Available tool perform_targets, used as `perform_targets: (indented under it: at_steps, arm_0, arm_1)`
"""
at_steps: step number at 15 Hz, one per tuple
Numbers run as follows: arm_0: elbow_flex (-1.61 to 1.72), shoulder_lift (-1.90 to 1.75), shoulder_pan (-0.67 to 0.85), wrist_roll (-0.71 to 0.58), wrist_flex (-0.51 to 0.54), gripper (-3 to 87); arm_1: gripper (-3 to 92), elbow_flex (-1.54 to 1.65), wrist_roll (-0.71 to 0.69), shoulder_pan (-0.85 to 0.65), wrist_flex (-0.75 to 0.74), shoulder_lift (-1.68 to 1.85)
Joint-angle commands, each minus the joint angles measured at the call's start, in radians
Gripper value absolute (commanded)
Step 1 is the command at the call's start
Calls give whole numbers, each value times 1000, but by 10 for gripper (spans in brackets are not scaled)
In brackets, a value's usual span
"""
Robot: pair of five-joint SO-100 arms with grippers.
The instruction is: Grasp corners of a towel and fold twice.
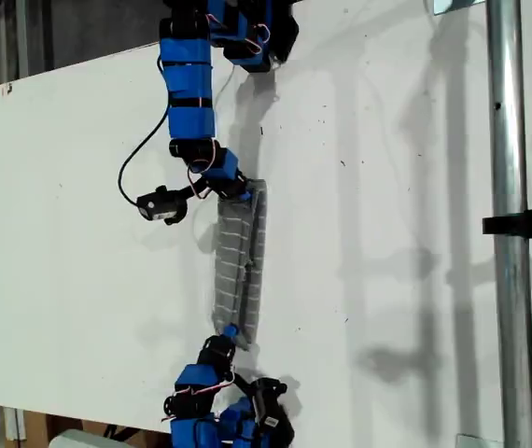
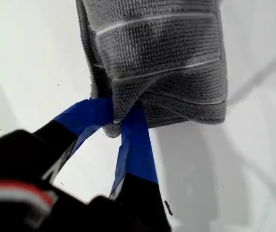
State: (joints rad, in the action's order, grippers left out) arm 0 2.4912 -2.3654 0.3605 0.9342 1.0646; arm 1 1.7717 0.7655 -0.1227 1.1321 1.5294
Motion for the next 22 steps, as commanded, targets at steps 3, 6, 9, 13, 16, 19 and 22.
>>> perform_targets:
  at_steps: [3,6,9,13,16,19,22]
  arm_0:
    - [77,-31,-20,67,-43,155]
    - [-38,-49,-58,9,74,193]
    - [-198,-160,-109,43,281,170]
    - [-153,-704,-296,48,336,131]
    - [94,-1088,-466,160,250,137]
    - [130,-1075,-532,167,186,137]
    - [106,-1080,-546,189,219,136]
  arm_1:
    - [21,15,52,-15,-34,-94]
    - [279,15,97,-57,75,-25]
    - [310,83,160,-92,175,253]
    - [362,509,382,-133,144,769]
    - [373,862,583,-89,-21,1117]
    - [373,813,626,-66,-339,747]
    - [357,614,689,-37,-712,184]
